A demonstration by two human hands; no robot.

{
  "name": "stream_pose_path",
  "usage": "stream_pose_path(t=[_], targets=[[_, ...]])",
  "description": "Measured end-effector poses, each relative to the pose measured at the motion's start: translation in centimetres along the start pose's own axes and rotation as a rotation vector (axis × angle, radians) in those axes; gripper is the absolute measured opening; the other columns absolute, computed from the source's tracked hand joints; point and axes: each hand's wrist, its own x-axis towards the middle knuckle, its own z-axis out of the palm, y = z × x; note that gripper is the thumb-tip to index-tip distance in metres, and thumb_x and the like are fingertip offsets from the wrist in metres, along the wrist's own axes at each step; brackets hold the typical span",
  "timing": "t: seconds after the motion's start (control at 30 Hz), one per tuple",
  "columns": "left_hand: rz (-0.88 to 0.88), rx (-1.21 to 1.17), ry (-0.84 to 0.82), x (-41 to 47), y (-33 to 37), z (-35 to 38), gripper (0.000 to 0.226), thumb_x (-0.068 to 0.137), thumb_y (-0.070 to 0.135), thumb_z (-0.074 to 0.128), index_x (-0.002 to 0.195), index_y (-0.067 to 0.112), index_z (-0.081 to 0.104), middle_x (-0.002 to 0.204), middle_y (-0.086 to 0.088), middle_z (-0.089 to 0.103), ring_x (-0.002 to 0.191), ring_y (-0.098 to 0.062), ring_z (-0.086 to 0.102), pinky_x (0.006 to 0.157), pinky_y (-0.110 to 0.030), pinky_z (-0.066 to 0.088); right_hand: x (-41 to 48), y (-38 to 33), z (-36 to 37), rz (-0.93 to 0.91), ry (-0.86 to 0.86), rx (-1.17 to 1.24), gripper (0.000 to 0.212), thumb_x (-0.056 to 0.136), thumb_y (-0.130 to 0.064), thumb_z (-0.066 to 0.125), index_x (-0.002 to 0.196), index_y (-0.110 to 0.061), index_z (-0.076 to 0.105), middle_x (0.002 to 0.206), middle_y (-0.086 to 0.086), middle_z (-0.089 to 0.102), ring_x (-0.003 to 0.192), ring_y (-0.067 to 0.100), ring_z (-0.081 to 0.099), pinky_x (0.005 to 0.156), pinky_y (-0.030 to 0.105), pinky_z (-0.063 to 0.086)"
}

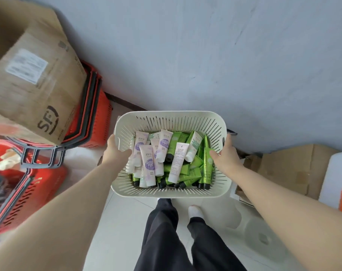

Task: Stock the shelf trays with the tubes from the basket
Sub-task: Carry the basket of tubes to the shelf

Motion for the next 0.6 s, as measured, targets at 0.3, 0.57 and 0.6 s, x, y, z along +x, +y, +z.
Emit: stream_pose_path(t=[0.3,0.57,0.6], targets=[[-0.14,-0.229,0.247,-12.4,-8.1,-1.2,0.076,0.084,0.013,0.065,0.148,0.027,0.026,0.128,-0.002,0.054,0.103,-0.023,0.054,0.09,-0.04,0.047,-5.0,-0.8,-0.4,-0.282,-0.163,-0.132,0.068,0.091,-0.026,0.058,0.143,-0.019,0.015,0.13,0.015,0.051,0.097,0.028,0.06,0.08,0.04,0.053],[-0.322,-0.453,0.426,-25.0,-16.6,-1.9,0.06,0.087,0.016,0.063,0.14,0.02,0.035,0.121,-0.004,0.056,0.109,-0.031,0.059,0.09,-0.046,0.049,-13.0,-2.7,2.0,-0.519,-0.307,-0.257,0.063,0.091,-0.026,0.057,0.141,-0.018,0.02,0.132,0.01,0.051,0.105,0.03,0.058,0.086,0.046,0.052],[-0.346,-0.457,0.439,-26.4,-17.9,-1.9,0.061,0.087,0.018,0.062,0.141,0.021,0.034,0.121,-0.004,0.055,0.109,-0.032,0.059,0.091,-0.047,0.049,-14.1,-2.6,2.5,-0.532,-0.33,-0.268,0.064,0.091,-0.026,0.057,0.142,-0.019,0.019,0.133,0.01,0.051,0.107,0.031,0.058,0.089,0.048,0.051]])
